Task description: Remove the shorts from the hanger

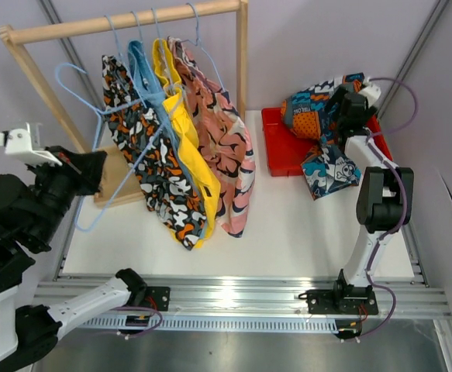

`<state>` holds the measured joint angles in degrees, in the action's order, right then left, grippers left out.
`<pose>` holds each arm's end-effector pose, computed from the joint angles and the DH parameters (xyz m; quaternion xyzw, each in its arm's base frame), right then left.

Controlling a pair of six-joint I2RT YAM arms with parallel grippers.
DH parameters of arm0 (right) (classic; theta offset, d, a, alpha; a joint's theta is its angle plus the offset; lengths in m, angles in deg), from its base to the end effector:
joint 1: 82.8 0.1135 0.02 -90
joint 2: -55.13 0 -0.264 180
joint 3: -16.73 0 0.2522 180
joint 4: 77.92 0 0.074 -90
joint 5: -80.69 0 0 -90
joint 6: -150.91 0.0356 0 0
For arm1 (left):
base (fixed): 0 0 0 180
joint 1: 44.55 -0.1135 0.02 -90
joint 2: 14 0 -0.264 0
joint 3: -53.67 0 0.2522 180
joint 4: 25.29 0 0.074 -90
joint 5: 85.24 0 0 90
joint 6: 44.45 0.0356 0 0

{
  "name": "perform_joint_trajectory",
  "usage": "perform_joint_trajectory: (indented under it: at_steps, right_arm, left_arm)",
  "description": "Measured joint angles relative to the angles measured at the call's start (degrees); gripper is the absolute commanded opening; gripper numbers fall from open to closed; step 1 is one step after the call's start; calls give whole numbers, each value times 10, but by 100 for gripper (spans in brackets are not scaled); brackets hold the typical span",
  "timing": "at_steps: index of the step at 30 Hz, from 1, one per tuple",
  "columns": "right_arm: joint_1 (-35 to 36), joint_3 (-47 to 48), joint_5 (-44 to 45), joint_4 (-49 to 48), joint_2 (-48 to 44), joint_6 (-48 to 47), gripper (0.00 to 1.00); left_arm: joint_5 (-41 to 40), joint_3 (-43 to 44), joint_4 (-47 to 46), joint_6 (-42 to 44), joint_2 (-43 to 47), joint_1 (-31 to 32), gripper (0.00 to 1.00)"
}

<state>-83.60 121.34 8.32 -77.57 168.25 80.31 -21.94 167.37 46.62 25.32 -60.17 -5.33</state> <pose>0.4795 -0.0175 0.3024 0.2298 0.7215 -0.0110 0.6531 0.0404 -0.0123 0.5289 -0.0370 0.7299 -0.1807 0.6582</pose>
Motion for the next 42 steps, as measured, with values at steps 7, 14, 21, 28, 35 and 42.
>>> perform_joint_trajectory:
  at_steps: [7,14,21,28,35,42]
  right_arm:
    - [81,-242,43,45,-183,51,100]
    - [113,-334,57,18,-381,63,100]
    - [130,-414,59,30,-442,86,99]
    - [181,-447,60,60,-471,95,99]
    - [222,-521,59,66,-550,95,99]
    - [228,-534,57,83,-576,91,100]
  left_arm:
    - [-95,79,3,25,-29,0,0]
    - [-148,145,30,48,-35,0,0]
    - [-213,92,20,70,-32,0,0]
    - [-234,-32,-76,124,-99,-4,0]
    - [-226,-27,-177,188,-201,-47,0]
    - [-232,7,-215,252,-245,-71,0]
